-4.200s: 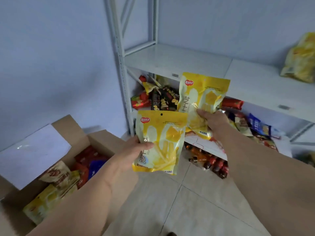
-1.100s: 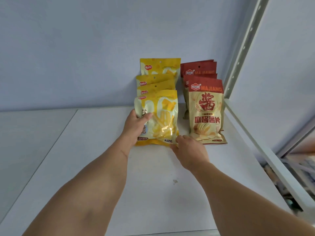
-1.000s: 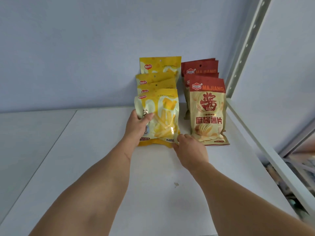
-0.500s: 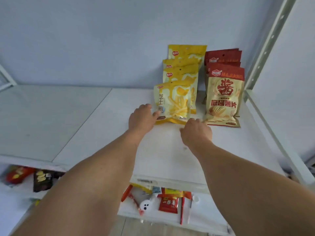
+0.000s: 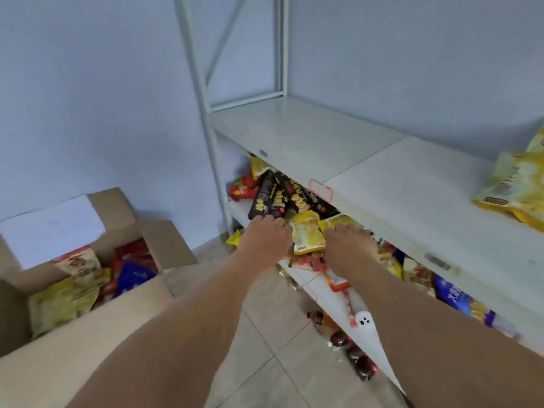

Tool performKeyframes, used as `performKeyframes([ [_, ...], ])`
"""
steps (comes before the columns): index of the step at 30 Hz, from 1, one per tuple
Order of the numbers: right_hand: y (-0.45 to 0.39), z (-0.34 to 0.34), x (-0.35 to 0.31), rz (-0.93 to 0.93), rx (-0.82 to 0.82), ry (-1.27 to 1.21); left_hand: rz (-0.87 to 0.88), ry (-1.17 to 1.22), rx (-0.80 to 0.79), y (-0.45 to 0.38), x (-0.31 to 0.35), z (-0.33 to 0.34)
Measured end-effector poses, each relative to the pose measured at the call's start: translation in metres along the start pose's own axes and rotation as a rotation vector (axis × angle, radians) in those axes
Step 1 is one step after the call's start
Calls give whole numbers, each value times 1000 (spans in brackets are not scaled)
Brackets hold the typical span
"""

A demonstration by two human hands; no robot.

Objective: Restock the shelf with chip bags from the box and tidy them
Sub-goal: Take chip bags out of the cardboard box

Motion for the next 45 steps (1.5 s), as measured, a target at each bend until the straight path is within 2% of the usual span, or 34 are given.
performKeyframes([
  [7,-65,2,-208,-270,0,18,-268,-10,-123,127,-178,54],
  [12,-111,8,-348,-389,-14,-41,-417,35,-197,202,-297,114],
  [17,-169,28,-446,-486,-121,-138,-655,264,-267,240,-379,174],
  [21,-226,52,-500,-334,-247,-429,-851,432,-353,249,-431,236],
  [25,-289,96,-558,-118,-457,-807,-1037,619,-444,239,-483,293],
  [29,-342,153,-603,92,-604,-971,-1138,796,-579,224,-522,366],
  [33,-375,206,-634,286,-666,-1045,-1139,961,-711,217,-540,443],
  [38,-404,260,-655,620,-693,-1150,-1075,1102,-841,203,-552,537],
  [42,-404,306,-670,831,-747,-1171,-1070,1229,-796,186,-558,597],
  [45,-402,332,-689,930,-781,-1238,-989,1247,-724,170,-563,631],
])
Point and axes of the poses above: each hand's wrist, its own y-axis away from the middle knuckle, its own z-axis out of the palm, x = y × z, the point moved 1 cm from there along -y, towards the middle knuckle, and after that the axes turned 6 degrees about -z, right-handed, at the moved point
